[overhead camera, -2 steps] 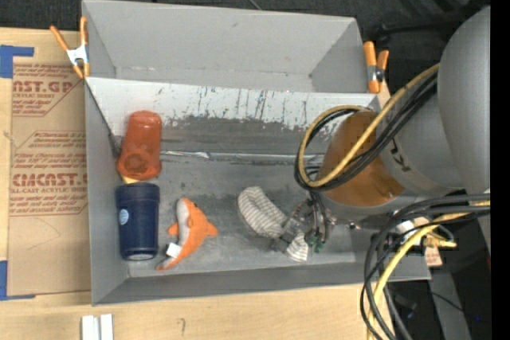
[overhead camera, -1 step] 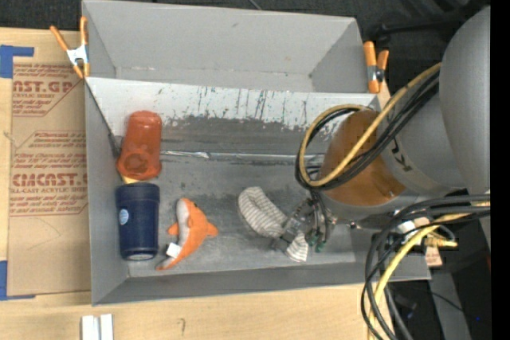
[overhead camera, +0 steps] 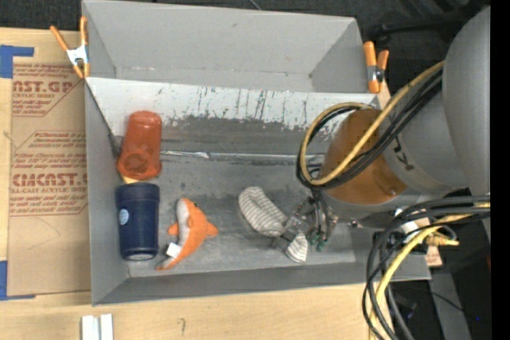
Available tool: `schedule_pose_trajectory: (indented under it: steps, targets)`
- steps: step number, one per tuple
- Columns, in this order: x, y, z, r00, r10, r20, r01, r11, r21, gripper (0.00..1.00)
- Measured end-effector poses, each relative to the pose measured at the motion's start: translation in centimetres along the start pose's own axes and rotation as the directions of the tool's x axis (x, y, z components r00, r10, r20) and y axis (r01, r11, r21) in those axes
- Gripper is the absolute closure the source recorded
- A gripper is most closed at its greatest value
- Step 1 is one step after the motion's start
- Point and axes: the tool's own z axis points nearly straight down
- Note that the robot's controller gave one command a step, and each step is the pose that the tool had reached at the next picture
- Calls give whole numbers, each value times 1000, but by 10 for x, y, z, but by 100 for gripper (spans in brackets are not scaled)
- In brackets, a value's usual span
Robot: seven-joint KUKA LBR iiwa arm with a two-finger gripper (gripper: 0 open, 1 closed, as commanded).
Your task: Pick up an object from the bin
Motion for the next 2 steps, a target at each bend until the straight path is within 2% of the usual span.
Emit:
schedule_pose_trajectory:
  steps: [1,2]
  targets:
    - [1,-1,-8,1000,0,-5,0,1000,2,100]
    - [0,0,-139,1000,0,-1,0,1000,2,100]
